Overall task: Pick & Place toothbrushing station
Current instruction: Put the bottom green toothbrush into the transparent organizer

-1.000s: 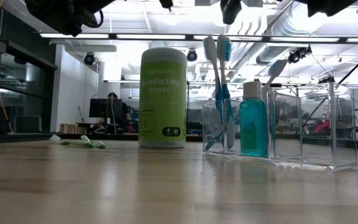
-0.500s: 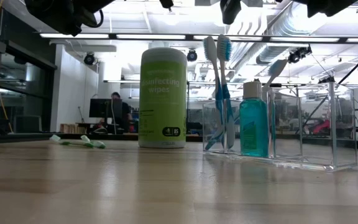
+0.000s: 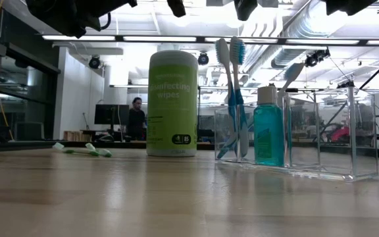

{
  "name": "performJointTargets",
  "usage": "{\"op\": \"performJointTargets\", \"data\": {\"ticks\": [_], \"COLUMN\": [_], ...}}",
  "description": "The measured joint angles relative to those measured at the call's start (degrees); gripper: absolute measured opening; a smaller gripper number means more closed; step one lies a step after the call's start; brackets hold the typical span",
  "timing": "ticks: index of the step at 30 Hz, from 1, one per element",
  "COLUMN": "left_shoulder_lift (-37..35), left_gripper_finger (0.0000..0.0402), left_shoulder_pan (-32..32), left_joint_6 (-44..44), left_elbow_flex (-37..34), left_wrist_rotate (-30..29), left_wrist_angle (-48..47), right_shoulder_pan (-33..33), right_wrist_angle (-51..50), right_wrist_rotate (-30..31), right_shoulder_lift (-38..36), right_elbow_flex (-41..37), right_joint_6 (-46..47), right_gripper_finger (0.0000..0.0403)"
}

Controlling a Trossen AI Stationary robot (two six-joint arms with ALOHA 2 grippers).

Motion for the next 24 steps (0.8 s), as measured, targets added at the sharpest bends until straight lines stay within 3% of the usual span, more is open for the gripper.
{"op": "performJointTargets", "data": {"ticks": [9, 18, 24], "left_shoulder_lift": [0.0, 0.02, 0.02], "left_gripper_finger": [0.0121, 0.0121, 0.0119], "left_shoulder_pan": [-2.47, -5.18, -6.23], "left_joint_6": [3.06, 3.05, 1.3], "left_elbow_flex": [0.0, -0.02, -0.02], "left_wrist_rotate": [0.02, 0.03, 0.04], "left_wrist_angle": [-1.09, -1.7, -1.97], "right_shoulder_pan": [1.76, 8.25, 12.05], "right_wrist_angle": [-7.24, -29.59, -37.48], "right_wrist_rotate": [-0.56, 14.2, 23.86], "right_shoulder_lift": [-5.79, -15.43, -20.72], "right_elbow_flex": [0.02, 0.0, 0.0], "right_joint_6": [3.57, -4.9, -12.76], "right_gripper_finger": [0.0003, 0.0003, 0.0003]}}
